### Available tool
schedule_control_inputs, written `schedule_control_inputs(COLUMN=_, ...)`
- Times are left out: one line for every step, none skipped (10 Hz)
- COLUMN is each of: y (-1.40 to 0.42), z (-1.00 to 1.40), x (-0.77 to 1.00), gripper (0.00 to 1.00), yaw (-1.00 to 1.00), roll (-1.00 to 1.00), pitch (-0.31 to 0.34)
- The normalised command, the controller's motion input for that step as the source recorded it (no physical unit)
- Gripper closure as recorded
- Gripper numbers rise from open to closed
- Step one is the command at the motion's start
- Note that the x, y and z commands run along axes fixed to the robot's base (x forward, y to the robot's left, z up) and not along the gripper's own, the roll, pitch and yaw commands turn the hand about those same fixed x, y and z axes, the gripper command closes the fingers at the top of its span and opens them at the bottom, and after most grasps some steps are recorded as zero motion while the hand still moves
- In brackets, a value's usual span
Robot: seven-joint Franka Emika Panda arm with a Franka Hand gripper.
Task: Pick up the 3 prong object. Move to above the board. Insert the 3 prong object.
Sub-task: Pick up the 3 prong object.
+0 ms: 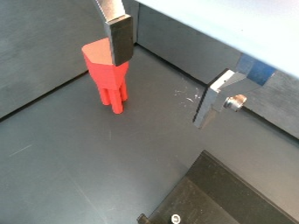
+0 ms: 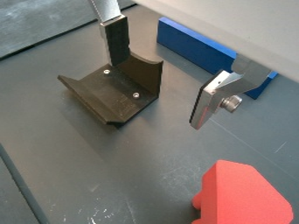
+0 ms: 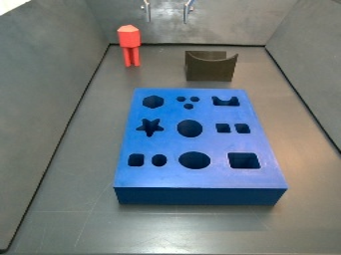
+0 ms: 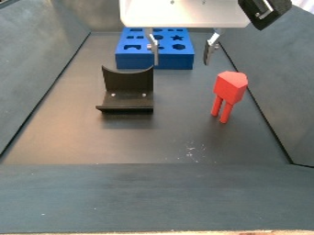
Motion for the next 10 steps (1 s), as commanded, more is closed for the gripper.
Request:
schedule_control_inputs(y=0.03, z=-0.01, x=-0.4, gripper=0.0, yaw=-0.1, roll=0.0, pitch=-0.009)
schedule_control_inputs(y=0.33, z=-0.03, x=-0.77, gripper=0.0, yaw=-0.15, roll=-0.11, pitch=-0.197)
schedule_control_inputs(y=0.3, z=-0.07, x=-0.89, gripper=0.0, yaw=-0.17, roll=-0.01, pitch=-0.157)
schedule_control_inputs(y=0.23, z=0.0, x=-0.81, gripper=0.0, yaw=-0.11, roll=0.0, pitch=-0.069)
schedule_control_inputs(y=0.15, z=-0.03, x=-0.65, gripper=0.0, yaw=-0.06, roll=0.01, pitch=-0.006)
schedule_control_inputs(y=0.03, z=-0.13, x=-0.71, gripper=0.0, yaw=-0.11, roll=0.12, pitch=-0.009)
schedule_control_inputs(y=0.0, z=-0.19, x=-0.65, gripper=0.0, yaw=-0.11, roll=0.12, pitch=0.0)
schedule_control_inputs(y=0.0, z=-0.28, x=-0.64, gripper=0.0, yaw=-0.1, roll=0.01, pitch=-0.089)
schedule_control_inputs(y=0.0, z=-0.33, x=-0.5, gripper=0.0, yaw=-0.11, roll=0.0, pitch=-0.289)
schedule_control_inputs(y=0.0, z=-0.29, x=-0.23, gripper=0.0, yaw=-0.02, roll=0.1, pitch=-0.269)
